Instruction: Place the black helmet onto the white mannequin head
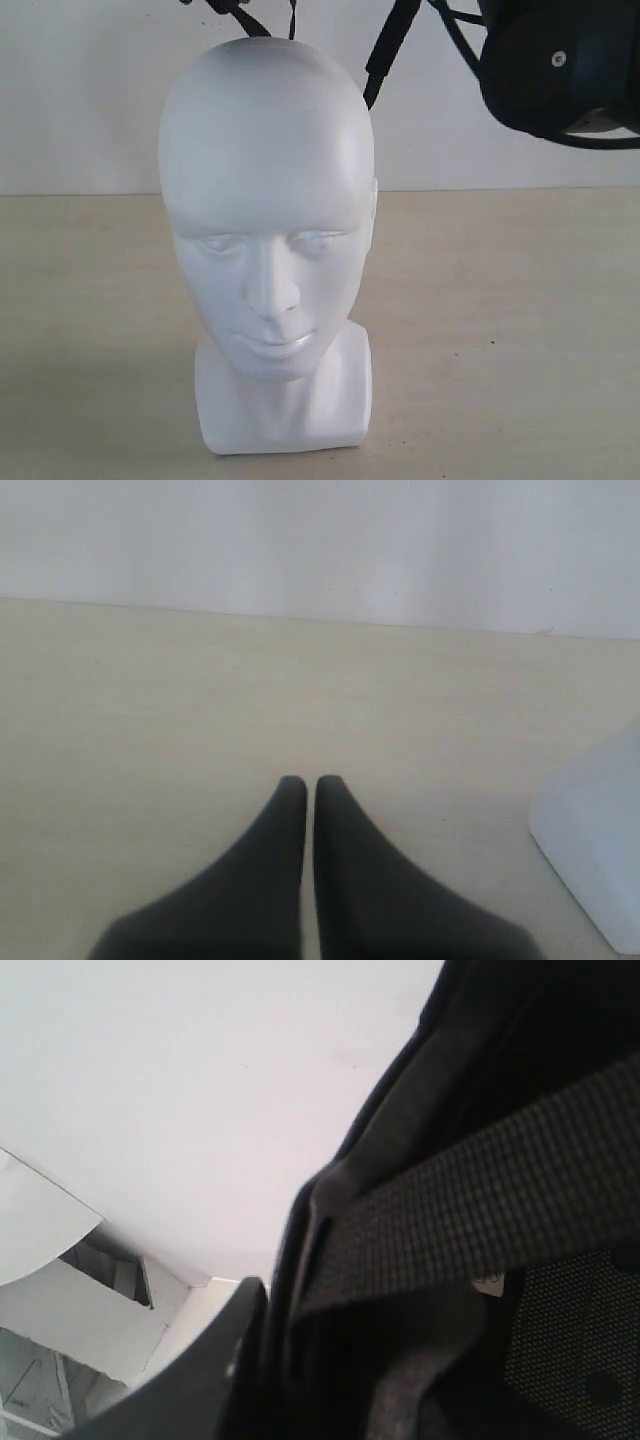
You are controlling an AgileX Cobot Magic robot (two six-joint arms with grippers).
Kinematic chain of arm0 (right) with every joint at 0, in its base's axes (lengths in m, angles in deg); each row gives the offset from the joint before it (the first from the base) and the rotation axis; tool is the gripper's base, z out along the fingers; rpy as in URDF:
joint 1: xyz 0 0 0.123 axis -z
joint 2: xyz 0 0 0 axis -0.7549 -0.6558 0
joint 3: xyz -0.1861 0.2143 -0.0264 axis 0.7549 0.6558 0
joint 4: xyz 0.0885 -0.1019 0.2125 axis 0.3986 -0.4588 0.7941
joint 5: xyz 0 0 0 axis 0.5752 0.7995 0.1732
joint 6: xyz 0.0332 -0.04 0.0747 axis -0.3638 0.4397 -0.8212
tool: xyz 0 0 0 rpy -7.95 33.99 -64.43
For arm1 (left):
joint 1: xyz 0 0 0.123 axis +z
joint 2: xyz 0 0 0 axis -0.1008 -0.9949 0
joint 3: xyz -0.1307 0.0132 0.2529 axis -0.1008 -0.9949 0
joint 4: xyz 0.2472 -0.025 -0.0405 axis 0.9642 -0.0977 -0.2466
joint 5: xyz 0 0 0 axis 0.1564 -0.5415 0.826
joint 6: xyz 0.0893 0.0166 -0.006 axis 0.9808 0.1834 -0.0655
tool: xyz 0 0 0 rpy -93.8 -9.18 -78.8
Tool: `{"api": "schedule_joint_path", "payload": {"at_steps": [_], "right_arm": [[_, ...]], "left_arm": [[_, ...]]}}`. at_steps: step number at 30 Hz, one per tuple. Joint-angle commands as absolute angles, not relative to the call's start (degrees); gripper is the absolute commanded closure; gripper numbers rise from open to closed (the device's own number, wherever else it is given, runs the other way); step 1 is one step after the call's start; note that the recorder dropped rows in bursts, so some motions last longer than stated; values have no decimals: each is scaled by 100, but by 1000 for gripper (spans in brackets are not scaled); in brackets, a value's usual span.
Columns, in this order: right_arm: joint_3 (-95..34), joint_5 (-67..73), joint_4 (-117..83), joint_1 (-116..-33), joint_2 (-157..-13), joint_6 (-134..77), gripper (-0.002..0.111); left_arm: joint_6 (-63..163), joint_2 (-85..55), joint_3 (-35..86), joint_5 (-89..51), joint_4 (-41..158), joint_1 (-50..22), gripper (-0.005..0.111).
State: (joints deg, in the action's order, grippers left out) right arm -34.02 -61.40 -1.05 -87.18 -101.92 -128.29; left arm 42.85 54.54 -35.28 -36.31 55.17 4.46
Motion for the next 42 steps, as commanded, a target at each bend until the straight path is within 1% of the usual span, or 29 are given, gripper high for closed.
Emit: {"api": "schedule_joint_path", "payload": {"at_steps": [1,11,18,21,25,33,38,42], "right_arm": [[-3557,-6721,-188,-8726,-10071,-12889,108],[-3557,-6721,-400,-8726,-9917,-12351,108],[-3573,-6721,-413,-8726,-9474,-10988,108],[-3573,-6461,-427,-8726,-9222,-10377,108],[-3573,-6333,-274,-8726,-9020,-10116,108],[-3573,-5786,-698,-8726,-8741,-9537,108],[-3573,-5276,-1142,-8209,-8487,-9563,108],[-3768,-4344,-1504,-7830,-8179,-9539,108]], "left_arm": [[4295,5476,-3549,-3625,5464,457,102],[4295,5476,-3549,-3625,5464,457,102],[4295,5476,-3549,-3625,5464,457,102],[4295,5476,-3549,-3625,5464,457,102],[4295,5476,-3549,-3625,5464,457,102],[4295,5476,-3549,-3625,5464,457,102],[4295,5476,-3549,-3625,5464,457,102],[4295,5476,-3549,-3625,5464,457,102]]}}
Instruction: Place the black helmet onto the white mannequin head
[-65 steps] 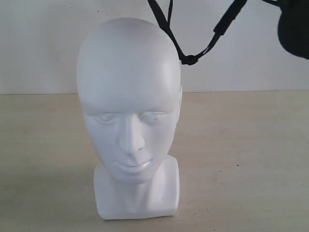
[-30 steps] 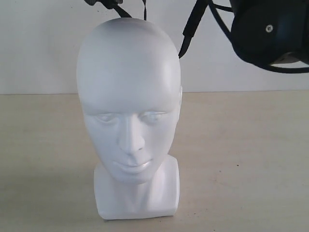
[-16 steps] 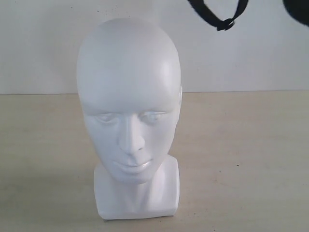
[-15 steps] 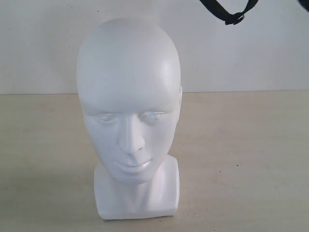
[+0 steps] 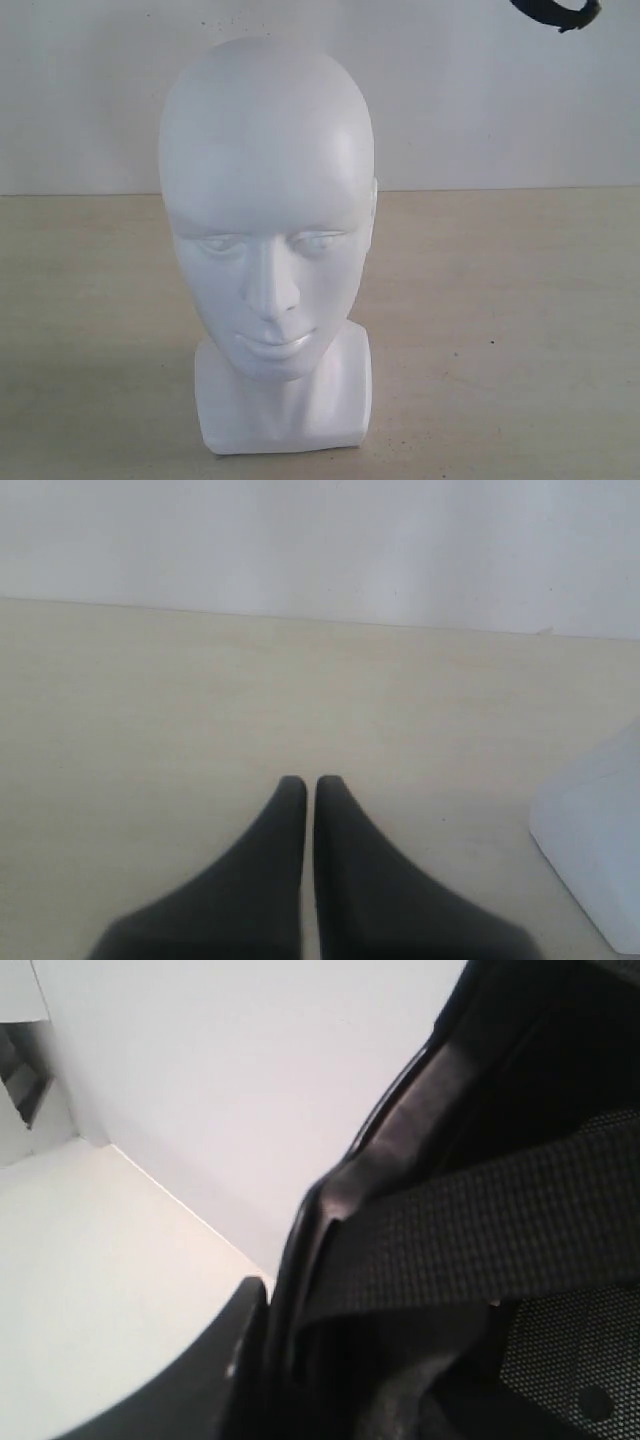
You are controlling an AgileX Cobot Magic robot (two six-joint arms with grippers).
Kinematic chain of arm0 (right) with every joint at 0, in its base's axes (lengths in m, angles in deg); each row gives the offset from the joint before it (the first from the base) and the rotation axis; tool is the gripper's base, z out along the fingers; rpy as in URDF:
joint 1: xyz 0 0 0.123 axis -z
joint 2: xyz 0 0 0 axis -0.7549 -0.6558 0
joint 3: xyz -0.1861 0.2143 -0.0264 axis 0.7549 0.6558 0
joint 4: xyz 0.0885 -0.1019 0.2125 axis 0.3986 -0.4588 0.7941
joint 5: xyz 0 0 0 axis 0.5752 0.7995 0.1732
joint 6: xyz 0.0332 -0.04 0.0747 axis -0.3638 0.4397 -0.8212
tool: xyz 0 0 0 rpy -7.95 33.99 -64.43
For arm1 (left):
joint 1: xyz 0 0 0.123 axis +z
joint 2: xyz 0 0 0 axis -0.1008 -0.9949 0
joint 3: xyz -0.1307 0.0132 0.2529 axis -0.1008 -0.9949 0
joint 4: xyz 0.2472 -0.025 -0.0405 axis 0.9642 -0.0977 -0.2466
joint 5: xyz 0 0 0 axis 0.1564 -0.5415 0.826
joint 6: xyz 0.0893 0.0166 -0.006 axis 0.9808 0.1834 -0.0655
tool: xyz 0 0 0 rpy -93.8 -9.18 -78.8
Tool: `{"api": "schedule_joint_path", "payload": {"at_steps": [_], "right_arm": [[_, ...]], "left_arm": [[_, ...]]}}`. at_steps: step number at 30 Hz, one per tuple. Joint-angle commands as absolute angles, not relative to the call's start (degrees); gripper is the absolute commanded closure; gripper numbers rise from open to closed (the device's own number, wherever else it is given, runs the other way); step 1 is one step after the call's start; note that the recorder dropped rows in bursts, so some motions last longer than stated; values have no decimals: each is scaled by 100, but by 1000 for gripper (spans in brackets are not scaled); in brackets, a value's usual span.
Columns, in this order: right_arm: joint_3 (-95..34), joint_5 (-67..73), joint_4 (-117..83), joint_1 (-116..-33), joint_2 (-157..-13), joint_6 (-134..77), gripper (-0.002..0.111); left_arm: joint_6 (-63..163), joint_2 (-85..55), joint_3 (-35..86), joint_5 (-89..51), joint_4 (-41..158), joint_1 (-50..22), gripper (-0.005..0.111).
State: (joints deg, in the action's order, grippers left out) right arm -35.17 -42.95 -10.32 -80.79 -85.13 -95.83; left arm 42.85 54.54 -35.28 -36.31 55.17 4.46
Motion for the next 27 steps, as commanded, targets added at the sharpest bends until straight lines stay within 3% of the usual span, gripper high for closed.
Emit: {"api": "schedule_joint_path", "payload": {"at_steps": [1,6,27], "right_arm": [[-3827,-4218,-1574,-7782,-8132,-9555,108],[-4152,-3174,-1360,-7652,-7881,-8800,108],[-4221,-3540,705,-7793,-7789,-9545,108]], "left_arm": [[4295,5476,-3549,-3625,5464,457,102],[4295,5476,-3549,-3625,5464,457,102],[4295,5476,-3549,-3625,5464,457,102]]}}
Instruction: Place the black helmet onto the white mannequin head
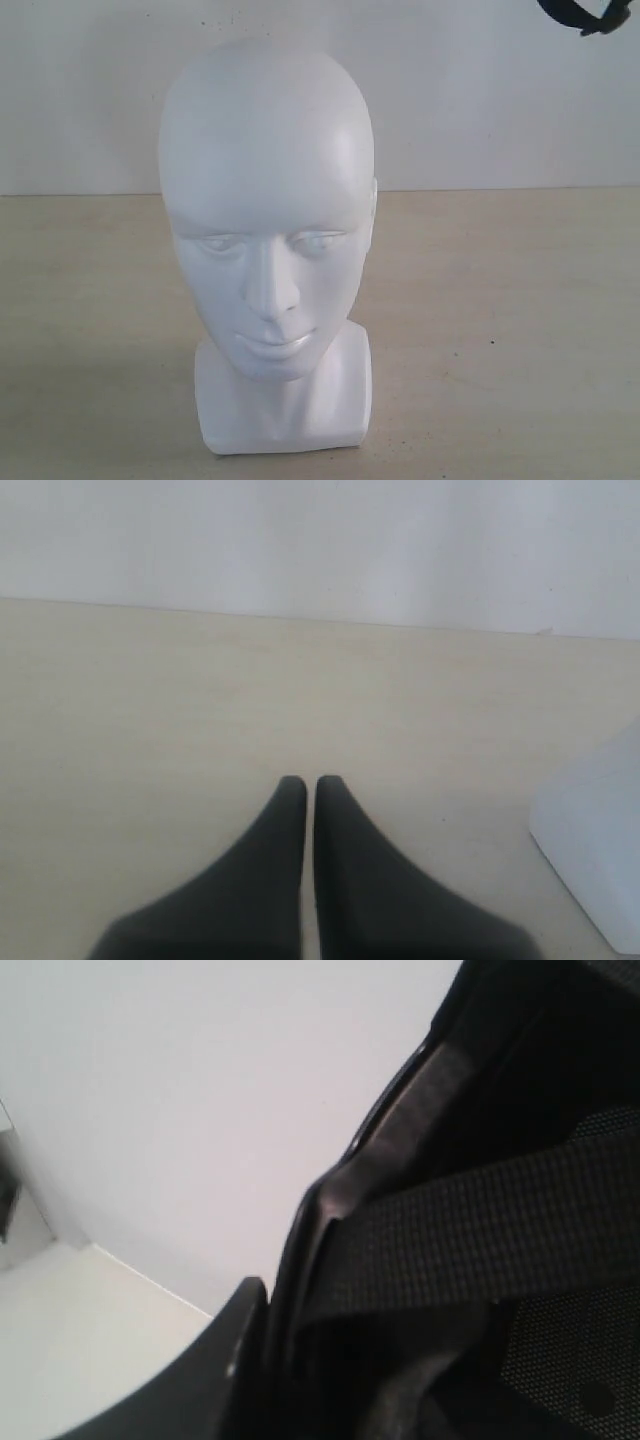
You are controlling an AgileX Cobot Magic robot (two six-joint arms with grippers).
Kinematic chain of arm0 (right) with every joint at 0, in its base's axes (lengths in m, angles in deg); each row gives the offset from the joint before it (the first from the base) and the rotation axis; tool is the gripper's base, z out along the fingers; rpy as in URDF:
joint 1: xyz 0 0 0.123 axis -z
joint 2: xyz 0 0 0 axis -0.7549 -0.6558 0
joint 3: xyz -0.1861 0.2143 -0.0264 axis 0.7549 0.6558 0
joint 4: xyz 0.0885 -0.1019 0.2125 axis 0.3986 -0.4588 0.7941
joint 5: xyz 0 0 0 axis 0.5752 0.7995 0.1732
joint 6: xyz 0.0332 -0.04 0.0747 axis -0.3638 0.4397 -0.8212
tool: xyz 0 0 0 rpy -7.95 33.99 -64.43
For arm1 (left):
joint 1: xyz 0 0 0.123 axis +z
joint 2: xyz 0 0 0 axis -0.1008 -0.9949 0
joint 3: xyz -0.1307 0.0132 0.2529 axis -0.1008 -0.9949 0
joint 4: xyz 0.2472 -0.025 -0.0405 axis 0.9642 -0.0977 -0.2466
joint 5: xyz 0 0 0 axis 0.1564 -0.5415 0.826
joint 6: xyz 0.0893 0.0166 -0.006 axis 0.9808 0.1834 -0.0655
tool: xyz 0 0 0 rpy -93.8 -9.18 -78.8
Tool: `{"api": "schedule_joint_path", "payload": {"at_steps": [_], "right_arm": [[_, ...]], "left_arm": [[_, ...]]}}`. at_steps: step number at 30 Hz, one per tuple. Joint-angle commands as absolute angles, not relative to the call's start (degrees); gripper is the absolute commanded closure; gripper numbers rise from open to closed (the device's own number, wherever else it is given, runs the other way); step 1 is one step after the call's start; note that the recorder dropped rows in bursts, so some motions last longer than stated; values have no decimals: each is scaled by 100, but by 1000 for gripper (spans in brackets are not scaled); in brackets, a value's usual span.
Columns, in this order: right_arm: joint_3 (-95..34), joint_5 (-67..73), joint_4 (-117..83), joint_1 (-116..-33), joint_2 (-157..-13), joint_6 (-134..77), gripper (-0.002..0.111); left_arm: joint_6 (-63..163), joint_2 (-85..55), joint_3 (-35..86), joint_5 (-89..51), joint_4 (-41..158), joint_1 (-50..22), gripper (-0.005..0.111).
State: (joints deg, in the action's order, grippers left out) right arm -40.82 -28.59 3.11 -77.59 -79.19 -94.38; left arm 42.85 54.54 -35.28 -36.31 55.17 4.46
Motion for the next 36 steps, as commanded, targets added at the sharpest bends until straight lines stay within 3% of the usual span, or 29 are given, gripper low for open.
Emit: {"api": "schedule_joint_path", "payload": {"at_steps": [1,11,30,36], "right_arm": [[-4221,-3540,871,-7850,-7789,-9533,108],[-4221,-3596,1433,-8301,-7799,-9624,108],[-4221,-6721,-409,-8688,-9332,-13214,108],[-4221,-6721,-709,-8688,-9627,-13706,108]], "left_arm": [[4295,5476,-3549,-3625,5464,457,102],[4295,5476,-3549,-3625,5464,457,102],[4295,5476,-3549,-3625,5464,457,102],[4295,5476,-3549,-3625,5464,457,102]]}}
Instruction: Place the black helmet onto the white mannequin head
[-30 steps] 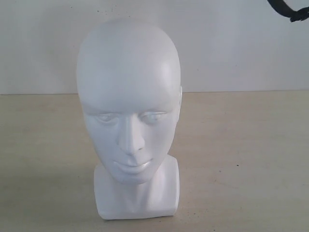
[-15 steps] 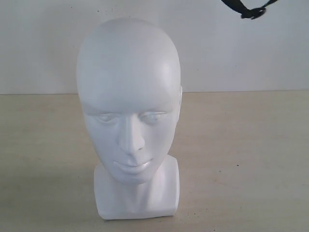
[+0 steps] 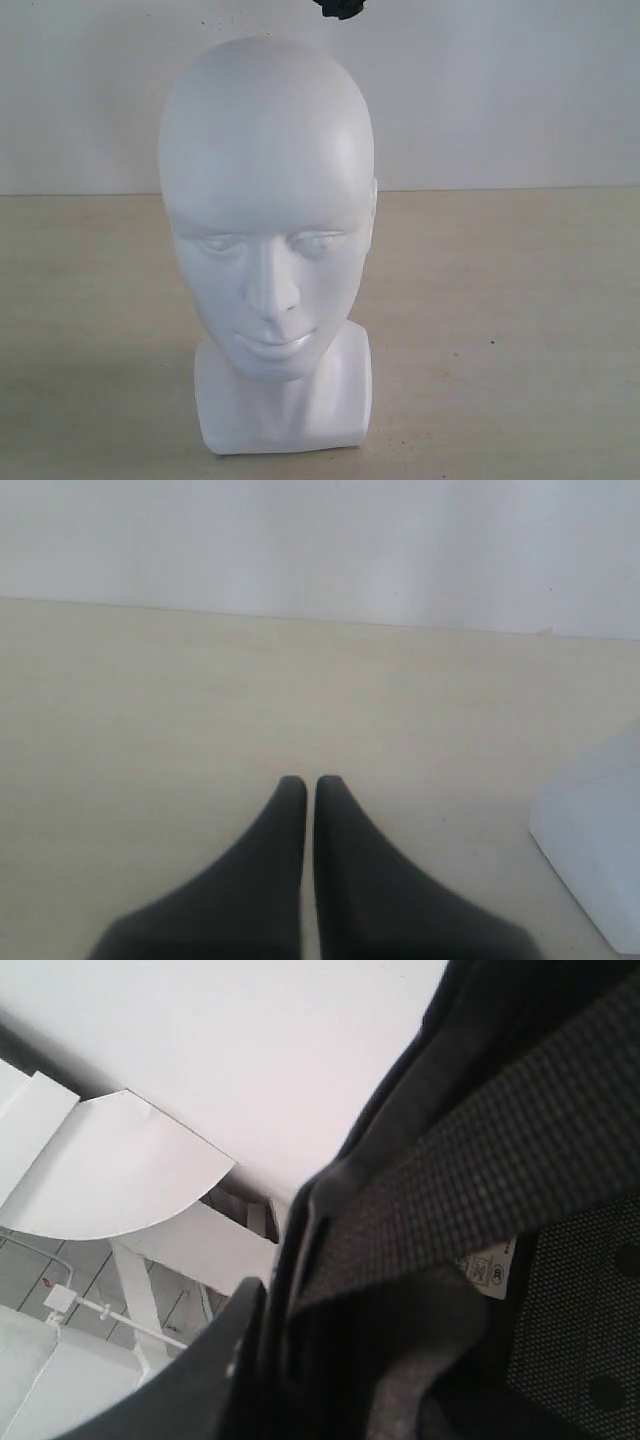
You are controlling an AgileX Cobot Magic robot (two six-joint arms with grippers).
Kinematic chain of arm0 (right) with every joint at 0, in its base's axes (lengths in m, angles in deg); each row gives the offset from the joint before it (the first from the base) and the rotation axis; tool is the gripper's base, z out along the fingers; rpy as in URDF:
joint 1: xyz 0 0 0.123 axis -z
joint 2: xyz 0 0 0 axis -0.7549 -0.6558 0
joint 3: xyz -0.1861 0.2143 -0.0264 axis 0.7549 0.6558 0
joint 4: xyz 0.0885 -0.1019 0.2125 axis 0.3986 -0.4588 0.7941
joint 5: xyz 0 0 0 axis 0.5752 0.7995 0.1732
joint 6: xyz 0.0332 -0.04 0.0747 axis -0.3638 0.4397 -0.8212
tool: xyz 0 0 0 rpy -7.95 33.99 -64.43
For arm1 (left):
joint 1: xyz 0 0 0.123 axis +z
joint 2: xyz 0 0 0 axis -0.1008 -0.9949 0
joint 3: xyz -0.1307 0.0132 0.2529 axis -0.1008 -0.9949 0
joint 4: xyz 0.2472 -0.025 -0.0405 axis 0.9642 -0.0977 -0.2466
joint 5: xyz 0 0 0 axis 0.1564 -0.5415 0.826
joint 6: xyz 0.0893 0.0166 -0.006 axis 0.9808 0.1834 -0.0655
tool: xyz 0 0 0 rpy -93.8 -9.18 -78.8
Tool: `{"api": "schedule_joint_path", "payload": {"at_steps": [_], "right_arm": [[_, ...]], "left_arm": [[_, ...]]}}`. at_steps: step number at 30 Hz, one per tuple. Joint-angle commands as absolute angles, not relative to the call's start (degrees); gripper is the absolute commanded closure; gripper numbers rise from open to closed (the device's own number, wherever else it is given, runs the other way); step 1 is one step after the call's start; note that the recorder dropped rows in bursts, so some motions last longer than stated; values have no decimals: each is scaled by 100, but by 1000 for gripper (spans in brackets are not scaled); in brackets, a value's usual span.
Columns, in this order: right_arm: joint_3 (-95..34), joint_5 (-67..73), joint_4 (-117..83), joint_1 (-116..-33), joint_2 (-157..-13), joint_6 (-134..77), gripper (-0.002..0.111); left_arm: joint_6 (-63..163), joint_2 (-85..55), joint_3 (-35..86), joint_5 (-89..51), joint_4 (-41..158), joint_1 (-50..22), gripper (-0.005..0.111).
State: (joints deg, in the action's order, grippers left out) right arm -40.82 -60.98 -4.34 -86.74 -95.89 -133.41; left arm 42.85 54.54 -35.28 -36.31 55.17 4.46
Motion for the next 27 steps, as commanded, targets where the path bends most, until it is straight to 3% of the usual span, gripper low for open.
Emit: {"api": "schedule_joint_path", "payload": {"at_steps": [1,27], "right_arm": [[-4221,-6721,-753,-8688,-9654,-13752,108],[-3349,-6721,-991,-8935,-9854,-14084,108]], "left_arm": [[4295,5476,-3549,-3625,5464,457,102],[4295,5476,-3549,-3625,5464,457,102]]}}
